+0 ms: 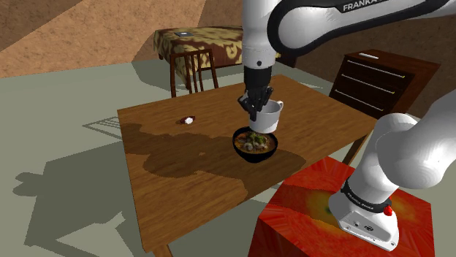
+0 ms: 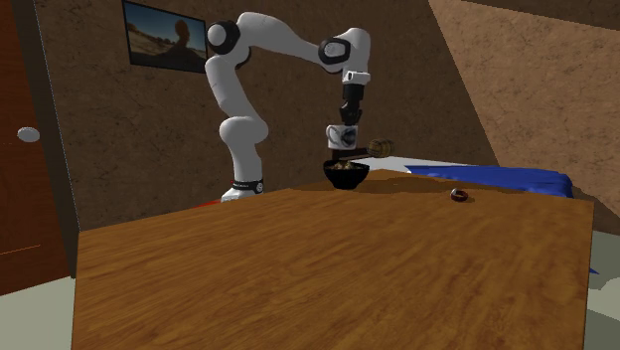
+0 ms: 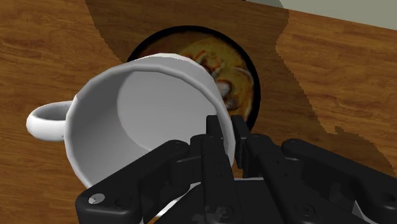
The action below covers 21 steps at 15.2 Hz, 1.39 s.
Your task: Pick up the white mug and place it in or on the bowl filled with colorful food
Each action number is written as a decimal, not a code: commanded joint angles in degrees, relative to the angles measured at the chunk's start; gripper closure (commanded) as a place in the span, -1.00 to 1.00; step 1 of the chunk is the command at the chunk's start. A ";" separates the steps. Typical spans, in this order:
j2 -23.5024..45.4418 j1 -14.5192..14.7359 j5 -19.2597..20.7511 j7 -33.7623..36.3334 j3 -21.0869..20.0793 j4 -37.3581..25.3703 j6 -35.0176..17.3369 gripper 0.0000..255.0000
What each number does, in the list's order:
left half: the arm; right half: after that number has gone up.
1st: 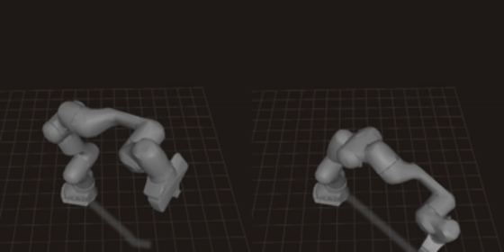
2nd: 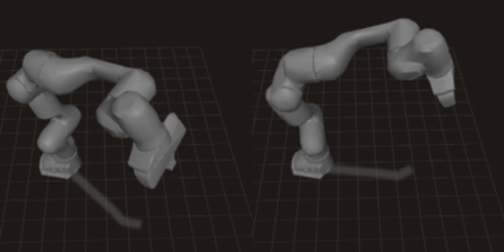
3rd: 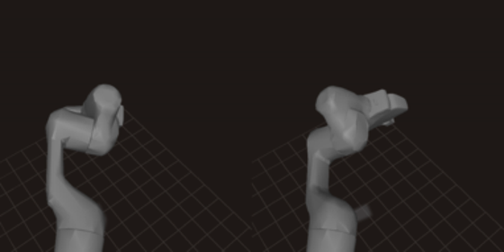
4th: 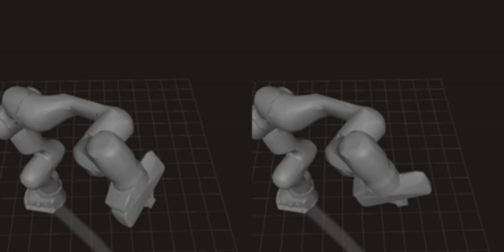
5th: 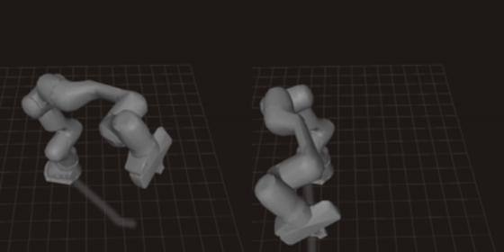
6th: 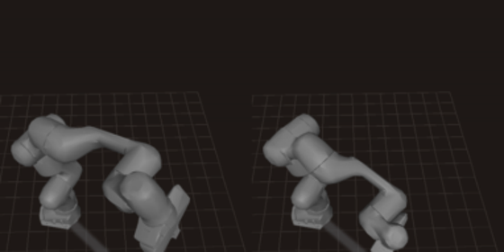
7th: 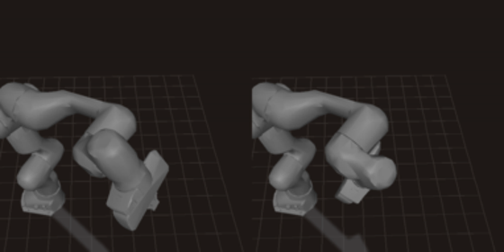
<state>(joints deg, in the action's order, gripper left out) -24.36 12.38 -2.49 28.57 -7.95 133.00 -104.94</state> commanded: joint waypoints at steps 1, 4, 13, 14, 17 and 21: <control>0.37 0.01 -0.02 0.04 -0.08 1.27 -1.67 1.00; 0.86 0.03 -0.04 0.08 -0.19 3.19 -4.08 1.00; 1.66 0.05 -0.06 0.16 -0.34 5.45 -7.14 1.00; 1.66 0.05 -0.06 0.16 -0.34 5.45 -7.14 1.00; 1.68 0.07 -0.07 0.19 -0.37 5.44 -7.15 -1.00; 1.66 0.05 -0.06 0.16 -0.34 5.45 -7.14 -1.00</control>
<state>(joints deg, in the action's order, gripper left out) -22.69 12.44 -2.55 28.74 -8.31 138.45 -112.09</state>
